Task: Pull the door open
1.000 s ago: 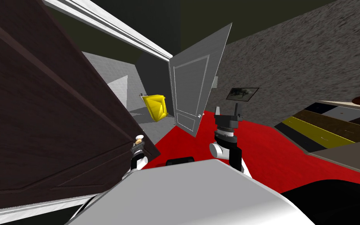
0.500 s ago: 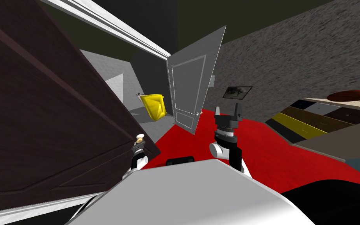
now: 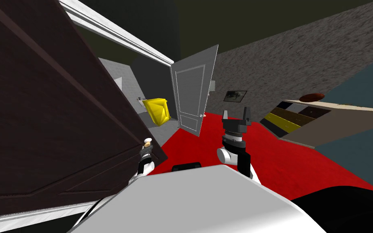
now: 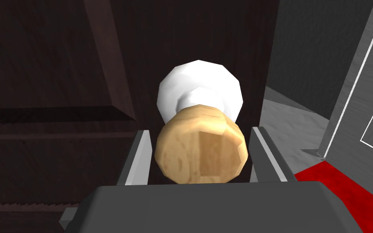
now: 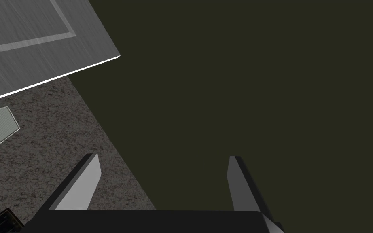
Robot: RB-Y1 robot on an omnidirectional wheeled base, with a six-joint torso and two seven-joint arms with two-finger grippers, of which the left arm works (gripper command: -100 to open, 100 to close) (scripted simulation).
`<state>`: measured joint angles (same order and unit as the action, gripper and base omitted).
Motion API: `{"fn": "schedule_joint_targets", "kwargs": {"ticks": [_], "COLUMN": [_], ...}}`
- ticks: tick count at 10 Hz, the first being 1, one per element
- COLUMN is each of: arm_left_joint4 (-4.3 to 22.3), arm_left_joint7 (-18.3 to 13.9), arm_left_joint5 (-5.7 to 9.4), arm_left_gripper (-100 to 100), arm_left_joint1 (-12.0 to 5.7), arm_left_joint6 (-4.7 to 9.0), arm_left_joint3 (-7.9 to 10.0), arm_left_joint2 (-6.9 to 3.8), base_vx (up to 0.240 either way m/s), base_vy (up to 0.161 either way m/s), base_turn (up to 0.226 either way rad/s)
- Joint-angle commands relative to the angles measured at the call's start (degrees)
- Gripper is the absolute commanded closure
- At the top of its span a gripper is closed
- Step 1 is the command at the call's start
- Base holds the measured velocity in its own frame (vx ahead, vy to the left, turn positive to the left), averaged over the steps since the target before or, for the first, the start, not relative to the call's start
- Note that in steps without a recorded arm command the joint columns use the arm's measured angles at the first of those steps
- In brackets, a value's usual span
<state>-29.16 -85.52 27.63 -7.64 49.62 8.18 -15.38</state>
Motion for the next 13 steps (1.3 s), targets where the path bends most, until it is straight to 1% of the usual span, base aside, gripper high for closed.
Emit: {"fn": "schedule_joint_targets", "kwargs": {"ticks": [1,3,6,7,8,9,13], "arm_left_joint4": [-0.94,-1.2,-1.52,-0.66,-0.8,-0.87,-1.53], "arm_left_joint7": [-0.48,-1.18,-2.01,-2.06,-2.81,-3.04,-5.16], "arm_left_joint5": [0.02,0.01,0.01,-0.04,-0.6,-0.75,-2.18], "arm_left_gripper": [100,100,100,100,100,100,100], "arm_left_joint1": [0.5,0.56,0.63,-0.05,0.18,0.24,0.78], "arm_left_joint6": [-0.34,-0.38,-0.42,0.22,0.19,0.19,0.13], "arm_left_joint3": [-1.34,-3.1,-5.19,-4.76,-5.82,-6.09,-8.57], "arm_left_joint2": [-0.06,-0.2,-0.37,-0.54,-0.61,-0.69,-1.42], "base_vx": [-0.173,-0.183,-0.207,-0.102,-0.153,-0.198,-0.184], "base_vy": [0.071,0.063,0.052,0.018,0.002,0.001,0.002], "base_turn": [-0.132,-0.137,-0.123,-0.048,-0.069,-0.076,-0.066]}}
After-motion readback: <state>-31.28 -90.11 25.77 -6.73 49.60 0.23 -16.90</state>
